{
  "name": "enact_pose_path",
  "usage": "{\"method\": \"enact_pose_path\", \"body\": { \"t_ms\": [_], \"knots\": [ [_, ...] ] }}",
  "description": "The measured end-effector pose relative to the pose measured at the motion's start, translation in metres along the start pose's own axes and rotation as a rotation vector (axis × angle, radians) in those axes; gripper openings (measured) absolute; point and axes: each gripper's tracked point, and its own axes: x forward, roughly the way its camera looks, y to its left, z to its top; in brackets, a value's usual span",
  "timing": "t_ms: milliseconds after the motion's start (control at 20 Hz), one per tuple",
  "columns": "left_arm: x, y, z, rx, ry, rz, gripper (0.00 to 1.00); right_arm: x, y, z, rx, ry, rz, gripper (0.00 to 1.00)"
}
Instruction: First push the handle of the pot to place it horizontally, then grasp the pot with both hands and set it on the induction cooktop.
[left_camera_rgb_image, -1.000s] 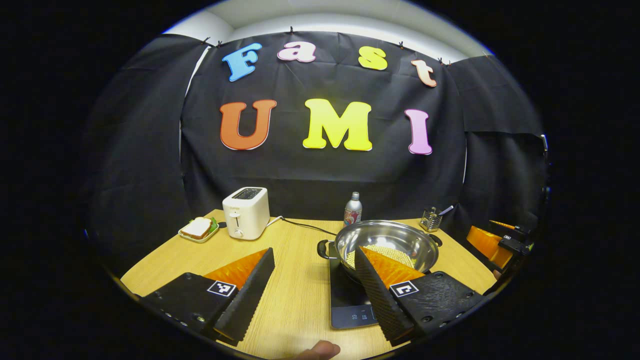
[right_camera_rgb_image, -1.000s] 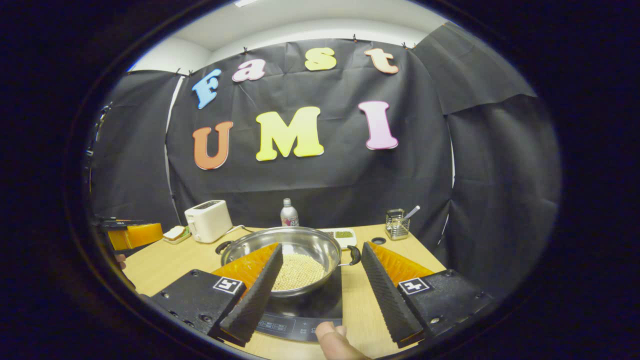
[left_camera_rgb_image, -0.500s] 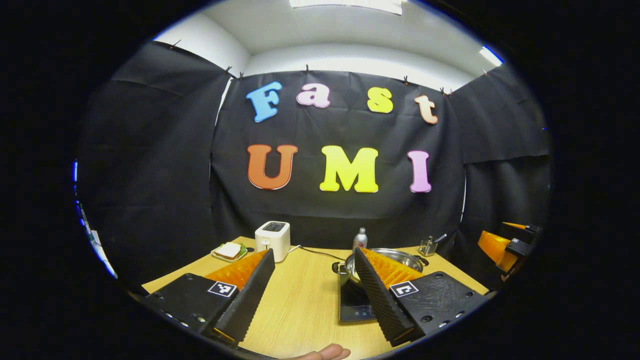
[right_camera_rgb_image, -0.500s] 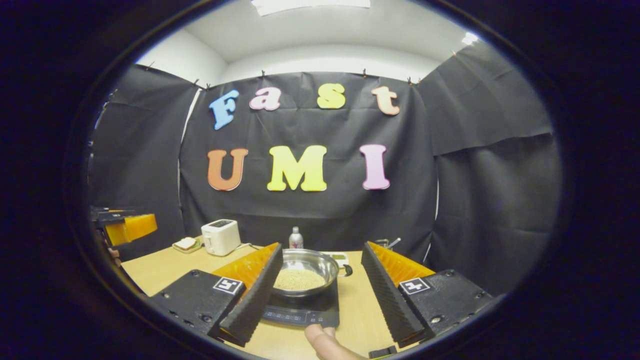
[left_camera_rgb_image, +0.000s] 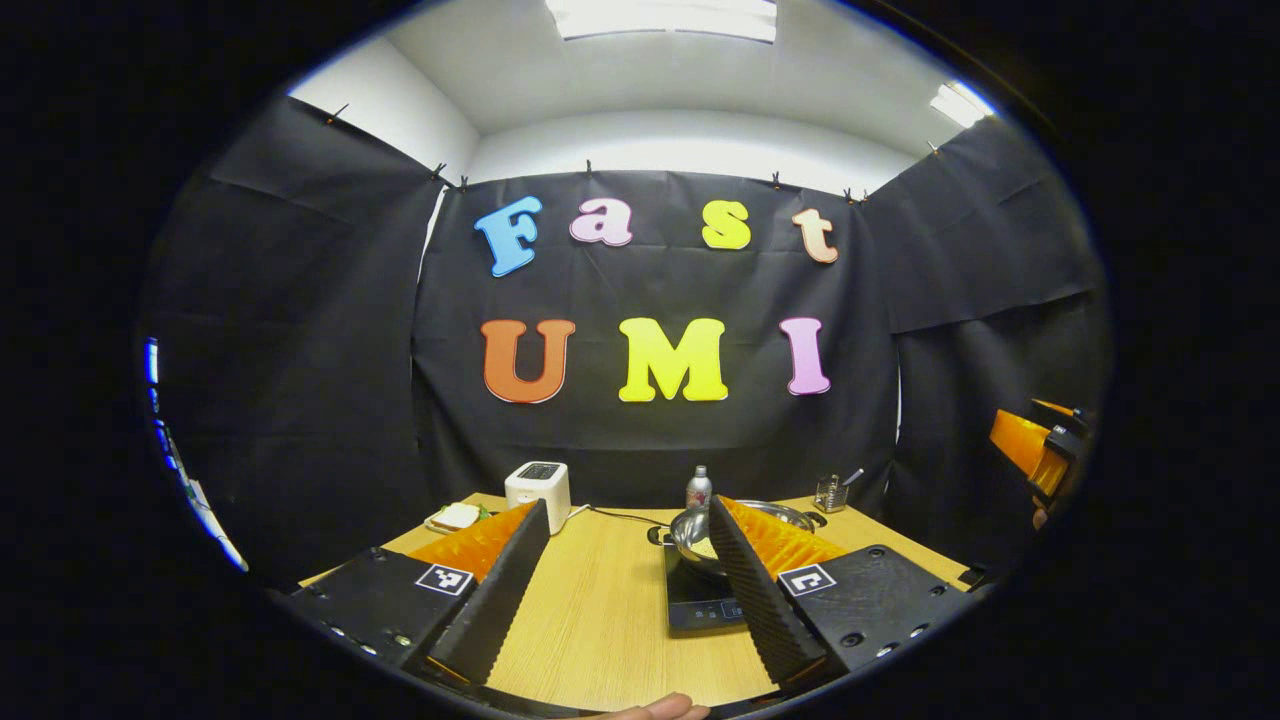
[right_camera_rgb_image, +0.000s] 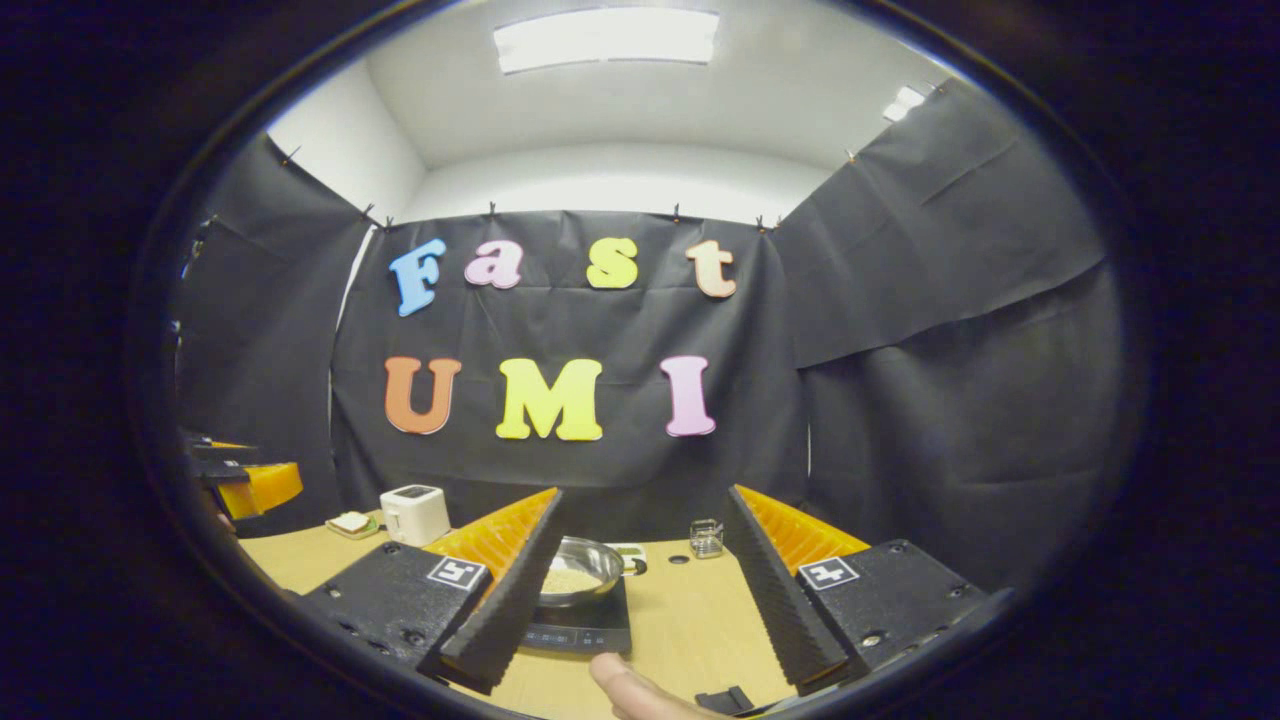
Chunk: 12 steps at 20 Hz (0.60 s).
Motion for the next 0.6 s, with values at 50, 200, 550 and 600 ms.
{"method": "enact_pose_path", "body": {
  "t_ms": [50, 200, 550, 600],
  "knots": [
    [-0.0002, -0.0014, -0.0047, -0.001, 0.015, -0.004, 0.94, 0.0008, -0.0033, -0.0034, -0.003, 0.012, -0.006, 0.97],
    [-0.0022, 0.0012, 0.0011, -0.005, 0.004, -0.004, 0.95, 0.0013, -0.0076, -0.0083, 0.002, 0.039, -0.012, 0.98],
    [-0.0052, -0.0028, -0.0005, 0.007, -0.002, -0.012, 0.95, -0.0057, -0.0021, -0.0011, -0.012, 0.022, 0.008, 0.97],
    [-0.0050, -0.0054, -0.0008, 0.010, -0.002, -0.016, 0.95, -0.0064, -0.0005, -0.0019, -0.016, 0.025, 0.014, 0.97]
  ]
}}
